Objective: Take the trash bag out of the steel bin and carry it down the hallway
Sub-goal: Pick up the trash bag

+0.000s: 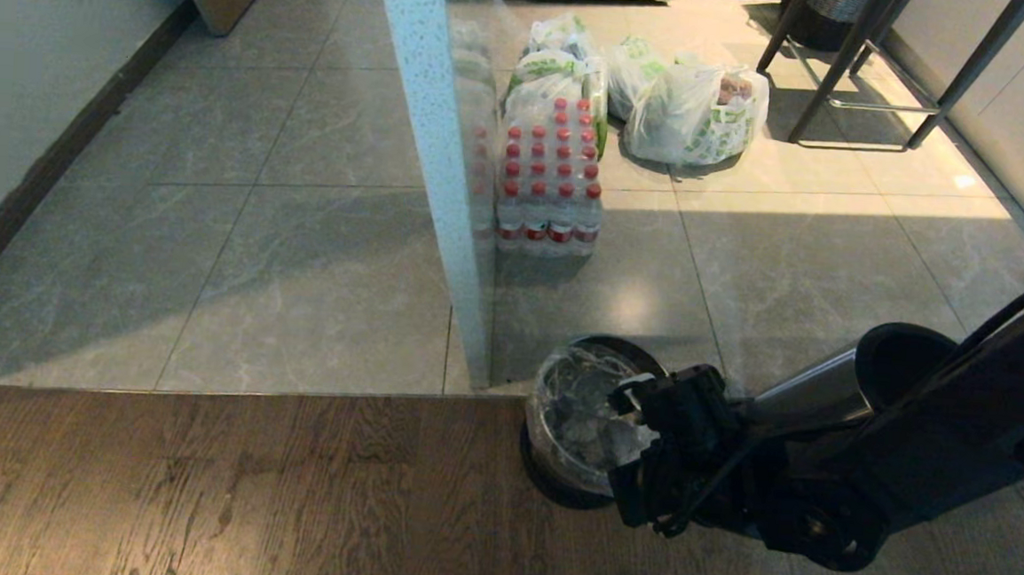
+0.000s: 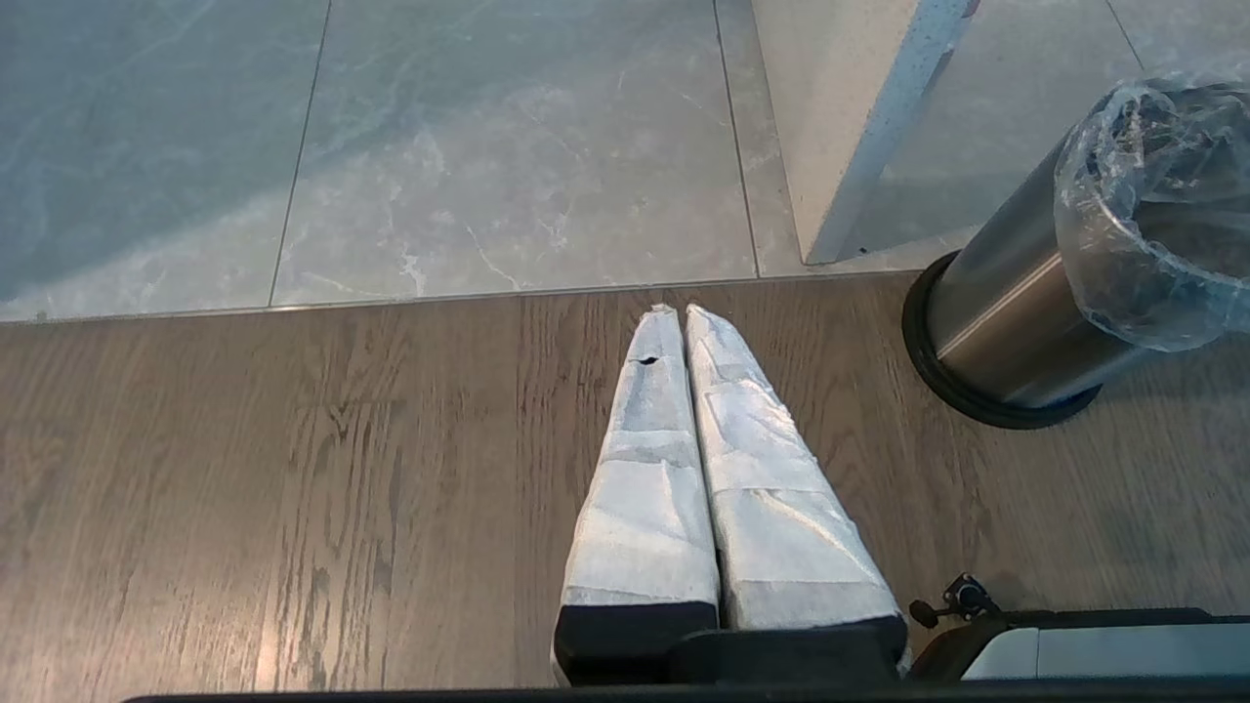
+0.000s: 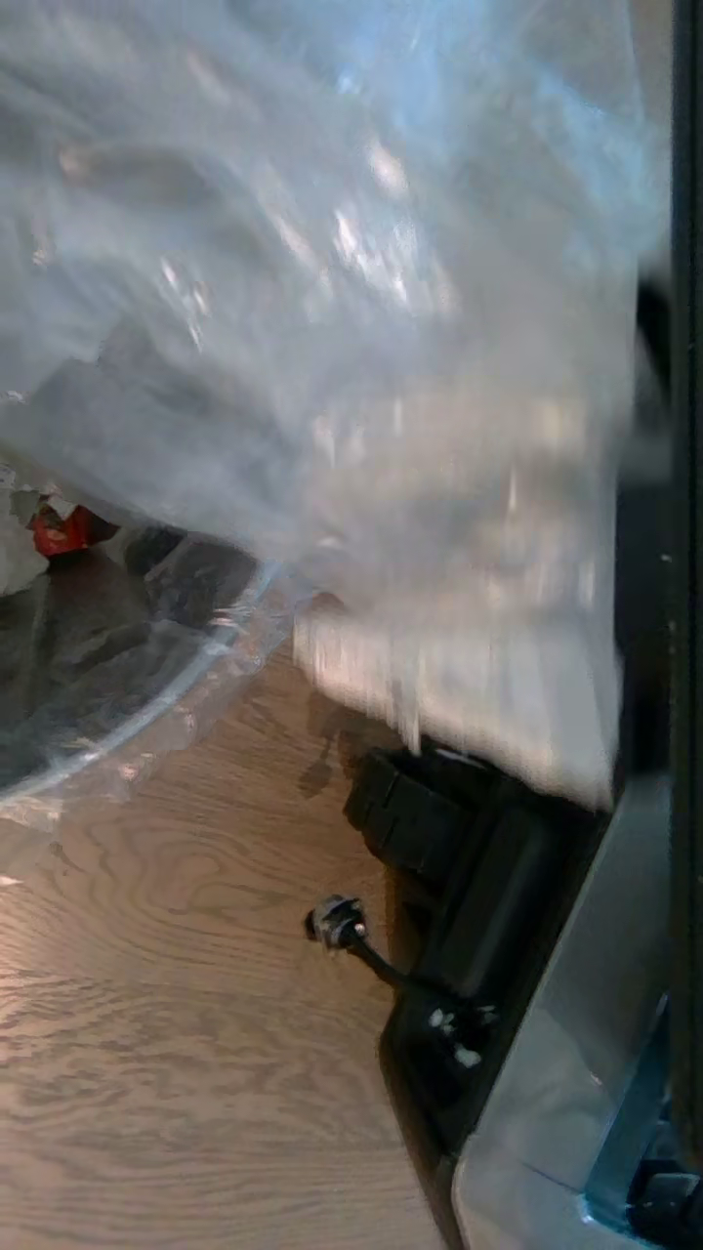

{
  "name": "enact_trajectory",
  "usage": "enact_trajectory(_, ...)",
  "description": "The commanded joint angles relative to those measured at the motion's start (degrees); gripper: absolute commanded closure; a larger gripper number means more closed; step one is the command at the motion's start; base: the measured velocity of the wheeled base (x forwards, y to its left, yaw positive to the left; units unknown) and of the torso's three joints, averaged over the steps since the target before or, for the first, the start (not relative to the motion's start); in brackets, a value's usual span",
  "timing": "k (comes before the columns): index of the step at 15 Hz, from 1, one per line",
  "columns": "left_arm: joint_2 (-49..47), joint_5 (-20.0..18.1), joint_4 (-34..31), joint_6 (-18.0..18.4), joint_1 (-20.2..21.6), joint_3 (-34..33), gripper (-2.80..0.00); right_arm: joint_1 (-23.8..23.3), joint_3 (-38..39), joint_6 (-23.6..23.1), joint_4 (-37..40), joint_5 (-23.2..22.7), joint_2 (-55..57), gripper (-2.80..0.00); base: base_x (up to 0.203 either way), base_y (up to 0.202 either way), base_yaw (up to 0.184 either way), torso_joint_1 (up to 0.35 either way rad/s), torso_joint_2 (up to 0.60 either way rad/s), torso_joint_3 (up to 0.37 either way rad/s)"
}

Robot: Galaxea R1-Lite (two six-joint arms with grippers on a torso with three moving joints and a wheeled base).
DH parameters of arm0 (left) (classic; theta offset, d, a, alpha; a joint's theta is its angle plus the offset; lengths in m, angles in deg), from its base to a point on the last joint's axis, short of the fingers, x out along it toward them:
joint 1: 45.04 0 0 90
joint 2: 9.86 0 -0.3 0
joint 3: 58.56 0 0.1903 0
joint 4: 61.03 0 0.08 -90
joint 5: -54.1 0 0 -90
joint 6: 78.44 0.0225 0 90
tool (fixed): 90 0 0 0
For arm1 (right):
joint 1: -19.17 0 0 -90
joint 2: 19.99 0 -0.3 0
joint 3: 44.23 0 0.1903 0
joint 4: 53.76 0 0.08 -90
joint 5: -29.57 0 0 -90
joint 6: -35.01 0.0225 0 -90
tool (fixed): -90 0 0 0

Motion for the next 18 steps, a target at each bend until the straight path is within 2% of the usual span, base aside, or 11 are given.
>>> enact_trajectory(1,0.0,0.0,0.0,0.0,0.0,-0.1,0.00,0.0,0.2,0.2,-0.9,0.1,0.7,-2.80,0.000,0.000,0.000,0.000,0.00,0.000)
enact_trajectory(8,0.1,0.0,0.0,0.0,0.0,0.0,0.00,-2.2,4.2,-0.4,-2.8,0.1,-8.0,-2.80,0.000,0.000,0.000,0.000,0.00,0.000)
enact_trajectory(12,0.0,0.0,0.0,0.0,0.0,0.0,0.00,-2.9,6.0,1.8,-4.1,0.2,-17.0,-2.80,0.000,0.000,0.000,0.000,0.00,0.000)
enact_trajectory(15,0.0,0.0,0.0,0.0,0.0,-0.1,0.00,-6.4,7.1,1.9,-6.7,0.3,-20.9,-2.80,0.000,0.000,0.000,0.000,0.00,0.000)
enact_trajectory(18,0.0,0.0,0.0,0.0,0.0,0.0,0.00,-9.5,9.8,0.8,-6.3,0.2,-19.6,-2.80,0.000,0.000,0.000,0.000,0.00,0.000)
